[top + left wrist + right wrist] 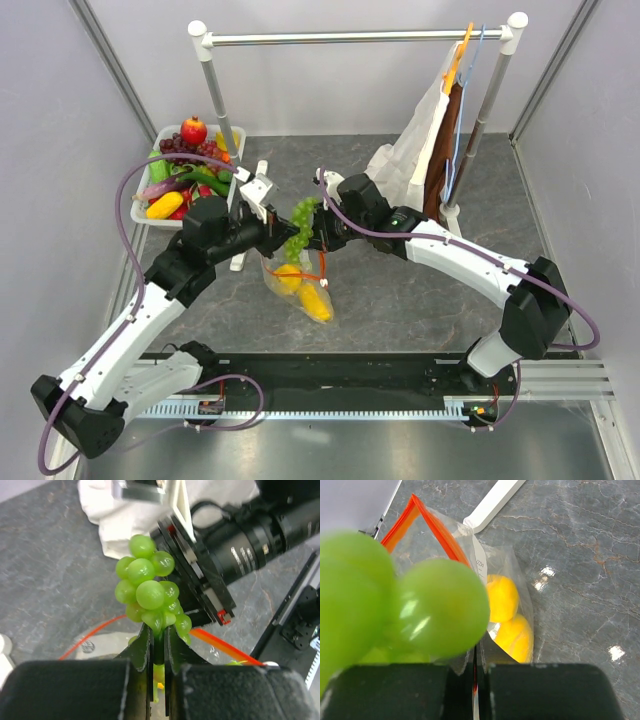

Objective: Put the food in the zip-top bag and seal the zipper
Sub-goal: Place the fake fruit in the zipper food storage bag, then pick up the fake vegetable from the bin, then place the fake vegetable in the zipper food storage bag.

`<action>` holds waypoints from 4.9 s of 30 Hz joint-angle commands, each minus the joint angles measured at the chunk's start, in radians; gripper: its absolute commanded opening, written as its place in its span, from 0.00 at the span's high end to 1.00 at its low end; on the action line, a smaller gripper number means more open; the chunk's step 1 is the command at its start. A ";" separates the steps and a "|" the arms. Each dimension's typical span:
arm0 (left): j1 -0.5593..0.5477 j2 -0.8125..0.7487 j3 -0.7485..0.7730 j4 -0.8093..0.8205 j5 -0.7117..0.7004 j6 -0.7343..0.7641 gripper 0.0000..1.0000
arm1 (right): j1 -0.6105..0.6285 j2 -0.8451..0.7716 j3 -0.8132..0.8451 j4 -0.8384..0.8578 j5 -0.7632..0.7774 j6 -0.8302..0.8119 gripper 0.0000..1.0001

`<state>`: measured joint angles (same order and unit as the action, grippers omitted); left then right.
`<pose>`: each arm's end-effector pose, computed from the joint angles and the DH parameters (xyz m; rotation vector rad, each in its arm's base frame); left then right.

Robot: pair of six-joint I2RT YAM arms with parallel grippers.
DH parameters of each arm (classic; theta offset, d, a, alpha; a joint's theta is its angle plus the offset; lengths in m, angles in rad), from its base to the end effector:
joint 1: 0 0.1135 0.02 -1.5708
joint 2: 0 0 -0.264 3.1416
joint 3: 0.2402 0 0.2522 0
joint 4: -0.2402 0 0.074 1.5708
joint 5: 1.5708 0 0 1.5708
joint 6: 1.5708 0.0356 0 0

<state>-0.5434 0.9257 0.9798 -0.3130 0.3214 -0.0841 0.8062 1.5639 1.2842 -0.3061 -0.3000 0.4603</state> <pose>0.1712 -0.1166 0.3700 0.6510 1.7627 -0.7304 0.2417 0.2672 0.3078 -0.5830 2.2471 1.0167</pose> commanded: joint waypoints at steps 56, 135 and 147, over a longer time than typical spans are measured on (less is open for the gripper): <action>0.962 0.929 0.681 -0.259 0.384 -0.074 0.33 | 0.004 -0.047 -0.016 0.033 -0.013 -0.055 1.00; 0.148 0.355 0.556 -0.864 0.406 0.222 0.87 | 0.019 -0.087 0.004 0.058 -0.019 -0.064 1.00; 0.114 0.441 0.470 -0.850 0.475 0.175 0.36 | 0.025 -0.113 0.003 0.078 -0.034 -0.064 1.00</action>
<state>-0.4286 1.3746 1.4322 -1.1770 0.7692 0.1207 0.8276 1.4887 1.2572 -0.2836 -0.3149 0.3931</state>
